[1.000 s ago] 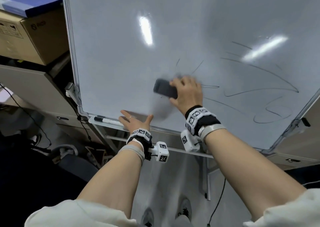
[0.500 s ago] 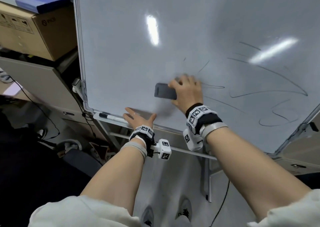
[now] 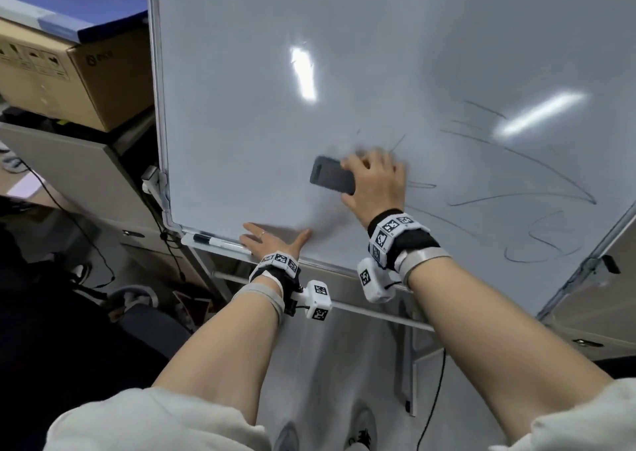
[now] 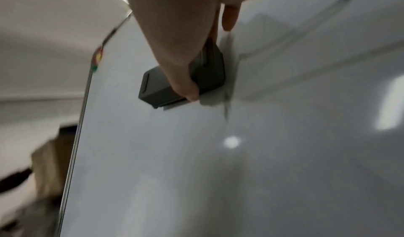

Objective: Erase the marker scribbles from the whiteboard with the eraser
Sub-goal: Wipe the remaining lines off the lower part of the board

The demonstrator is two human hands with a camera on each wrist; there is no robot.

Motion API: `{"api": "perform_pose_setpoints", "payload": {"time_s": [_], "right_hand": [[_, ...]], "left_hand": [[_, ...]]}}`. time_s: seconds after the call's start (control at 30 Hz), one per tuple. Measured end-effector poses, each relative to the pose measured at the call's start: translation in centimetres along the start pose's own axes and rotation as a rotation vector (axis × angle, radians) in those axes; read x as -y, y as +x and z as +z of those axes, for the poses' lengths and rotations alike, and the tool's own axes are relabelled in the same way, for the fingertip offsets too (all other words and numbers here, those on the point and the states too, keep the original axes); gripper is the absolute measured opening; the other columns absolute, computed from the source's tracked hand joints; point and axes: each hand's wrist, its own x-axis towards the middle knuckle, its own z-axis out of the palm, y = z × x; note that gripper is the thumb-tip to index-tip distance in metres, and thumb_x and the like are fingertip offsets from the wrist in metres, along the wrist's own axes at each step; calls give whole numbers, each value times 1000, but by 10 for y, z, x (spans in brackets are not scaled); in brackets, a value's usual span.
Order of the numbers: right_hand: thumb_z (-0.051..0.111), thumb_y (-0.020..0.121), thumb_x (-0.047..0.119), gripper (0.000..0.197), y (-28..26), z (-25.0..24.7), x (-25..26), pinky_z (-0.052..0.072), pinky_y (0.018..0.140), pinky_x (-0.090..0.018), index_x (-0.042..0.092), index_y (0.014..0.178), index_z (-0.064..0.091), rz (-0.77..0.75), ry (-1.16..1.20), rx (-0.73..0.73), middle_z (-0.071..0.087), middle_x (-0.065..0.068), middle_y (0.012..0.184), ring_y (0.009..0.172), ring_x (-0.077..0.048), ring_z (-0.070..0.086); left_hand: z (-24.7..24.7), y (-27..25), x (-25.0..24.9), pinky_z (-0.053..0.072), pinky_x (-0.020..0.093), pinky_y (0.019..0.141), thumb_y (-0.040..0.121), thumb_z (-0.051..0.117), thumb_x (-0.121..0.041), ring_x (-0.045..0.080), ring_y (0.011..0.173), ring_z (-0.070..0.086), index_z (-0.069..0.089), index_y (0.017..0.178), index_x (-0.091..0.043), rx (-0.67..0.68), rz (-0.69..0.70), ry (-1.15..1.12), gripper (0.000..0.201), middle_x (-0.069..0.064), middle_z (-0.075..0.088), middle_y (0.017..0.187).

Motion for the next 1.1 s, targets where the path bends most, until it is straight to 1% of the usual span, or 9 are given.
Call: {"api": "perform_pose_setpoints", "payload": {"time_s": [0.1,0.2,0.27,0.4,0.57,0.7,0.87,0.97,1.1], "right_hand": [[83,62,36,54,46,-41,-20,36,87,-41,32,111,59,155,74,-197,57,-3,108,103,-29,50],[81,62,37,53,53,-46,-28,38,87,-41,32,109,57,195,79,-225,55,-3,107,102,-28,51],[82,61,37,54,40,-33,-27,38,84,-40,30,109,57,187,95,-189,55,-4,106,100,-29,51],[85,56,37,58,6,-2,-23,39,81,-41,29,108,59,43,45,-11,55,-6,106,98,-30,50],[83,57,34,54,10,-12,-27,38,81,-42,30,106,60,-1,38,34,54,-4,105,98,-29,50],[84,60,32,53,26,-42,-51,37,83,-40,30,108,60,110,68,-117,57,-3,106,101,-29,51],[79,64,34,50,50,-73,-99,40,86,-42,29,109,57,283,107,-257,56,-5,109,104,-31,51],[80,62,34,51,35,-57,-98,41,85,-42,29,107,57,246,119,-238,57,-6,106,101,-31,52],[84,57,37,55,2,-20,-82,39,83,-40,28,106,60,56,119,-91,55,-5,103,97,-29,51]], "left_hand": [[0,-8,-4,21,51,115,63,71,-72,35,148,14,-16,152,-6,-20,-19,19,141,20,-3,159],[2,-10,-7,20,49,115,64,72,-70,35,148,12,-16,152,-5,-18,-14,10,140,21,-5,159],[3,-8,-5,18,48,116,65,72,-69,34,149,8,-15,152,-4,-13,-16,-14,140,21,-6,160],[5,-4,-3,17,43,118,67,72,-67,32,149,3,-10,150,5,-52,62,-14,138,18,-11,161],[16,-11,-10,8,44,122,76,75,-50,38,149,1,-12,152,0,-63,198,-120,125,17,-18,160],[23,-25,-23,4,51,119,65,78,-61,41,148,0,-18,153,-10,-7,60,-172,140,19,-18,159],[37,-31,-24,0,49,119,60,80,-64,38,149,-3,-20,152,-12,-31,12,-174,146,19,-15,160],[41,-29,-24,0,47,119,60,78,-67,36,150,-4,-20,152,-12,-44,7,-157,145,19,-15,160],[48,-33,-21,8,43,121,62,72,-72,30,151,-3,-17,153,-12,-69,-7,-154,140,18,-11,161]]}}
